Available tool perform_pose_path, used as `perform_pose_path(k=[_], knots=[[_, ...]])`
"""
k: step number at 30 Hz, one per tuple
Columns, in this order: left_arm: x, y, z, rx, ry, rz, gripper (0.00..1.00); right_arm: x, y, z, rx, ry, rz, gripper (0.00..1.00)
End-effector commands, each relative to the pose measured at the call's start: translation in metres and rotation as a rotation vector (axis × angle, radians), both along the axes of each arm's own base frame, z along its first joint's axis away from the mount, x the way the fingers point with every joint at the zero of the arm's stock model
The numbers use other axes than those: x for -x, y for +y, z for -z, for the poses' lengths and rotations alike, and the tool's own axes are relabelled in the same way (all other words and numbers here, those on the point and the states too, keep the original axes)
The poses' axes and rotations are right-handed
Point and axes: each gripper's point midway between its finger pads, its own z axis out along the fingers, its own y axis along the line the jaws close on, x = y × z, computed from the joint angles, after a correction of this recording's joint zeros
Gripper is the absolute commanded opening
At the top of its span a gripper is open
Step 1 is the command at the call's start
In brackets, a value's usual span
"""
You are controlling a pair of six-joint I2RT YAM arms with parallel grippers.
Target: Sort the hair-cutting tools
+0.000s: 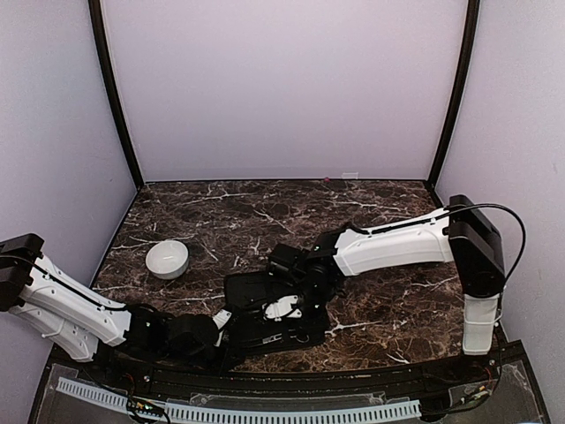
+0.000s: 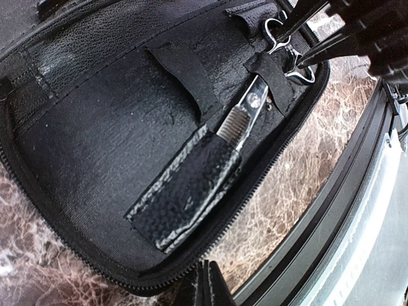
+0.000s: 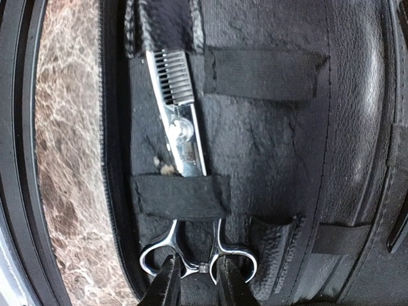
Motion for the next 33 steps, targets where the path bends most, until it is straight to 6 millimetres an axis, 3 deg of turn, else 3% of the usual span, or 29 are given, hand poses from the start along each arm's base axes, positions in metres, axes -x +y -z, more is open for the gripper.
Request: perform_pose_path(k=[1,14,23,27,33], knots=[[0.004,0.039,0.034,-0.175,0.015,-0.009,0.00,0.024,0.024,0.005,-0.045,0.070,-0.050,0.19],[0.003,0.039,0.033,-0.177,0.008,-0.008,0.00,0.030,0.042,0.000,-0.061,0.094,-0.059,0.19],[0.001,0.039,0.031,-0.199,-0.010,-0.003,0.00,0.025,0.037,-0.007,-0.059,0.061,-0.049,0.26],[-0.004,0.034,0.015,-0.190,-0.052,0.010,0.00,0.015,0.026,-0.029,-0.084,0.000,-0.046,0.34],[-0.016,0.022,-0.034,-0.163,-0.156,0.045,0.01,-0.013,0.000,-0.072,-0.147,-0.038,0.024,0.38]])
